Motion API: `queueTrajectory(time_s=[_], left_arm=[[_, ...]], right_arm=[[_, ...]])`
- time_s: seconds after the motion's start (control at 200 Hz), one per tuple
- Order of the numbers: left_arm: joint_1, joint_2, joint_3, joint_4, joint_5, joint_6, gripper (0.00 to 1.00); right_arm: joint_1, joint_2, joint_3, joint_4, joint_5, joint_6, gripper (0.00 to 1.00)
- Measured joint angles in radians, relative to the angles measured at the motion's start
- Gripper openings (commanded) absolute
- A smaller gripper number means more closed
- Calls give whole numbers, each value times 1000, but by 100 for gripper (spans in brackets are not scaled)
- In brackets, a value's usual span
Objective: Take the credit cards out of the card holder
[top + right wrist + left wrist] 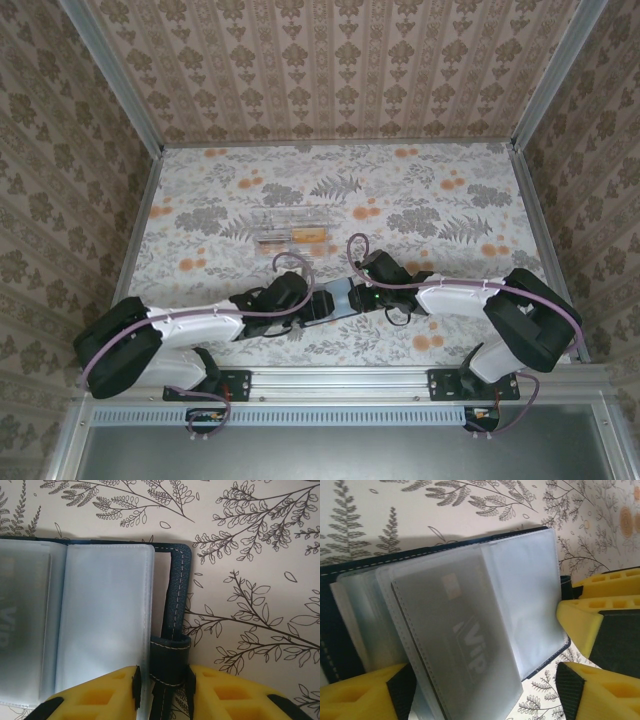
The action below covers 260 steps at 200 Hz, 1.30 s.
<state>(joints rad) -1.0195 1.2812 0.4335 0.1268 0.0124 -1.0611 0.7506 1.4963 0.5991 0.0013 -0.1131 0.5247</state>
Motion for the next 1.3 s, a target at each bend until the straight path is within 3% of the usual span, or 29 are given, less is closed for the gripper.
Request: queueTrajectory(time_s=[0.32, 0.58, 0.885, 1.3], left_arm=[[0, 13, 15, 28, 26, 25, 98], [0, 3, 35, -18, 21, 32, 96], [0, -163, 78, -209, -58, 73, 93], [13, -75, 79, -184, -26, 86, 91]], right_arm=[[0, 3, 0, 3, 0, 3, 33], [0, 5, 1, 3, 0, 3, 33], [0, 8, 3, 3, 0, 3, 33], [0, 12, 9, 0, 0, 3, 33]])
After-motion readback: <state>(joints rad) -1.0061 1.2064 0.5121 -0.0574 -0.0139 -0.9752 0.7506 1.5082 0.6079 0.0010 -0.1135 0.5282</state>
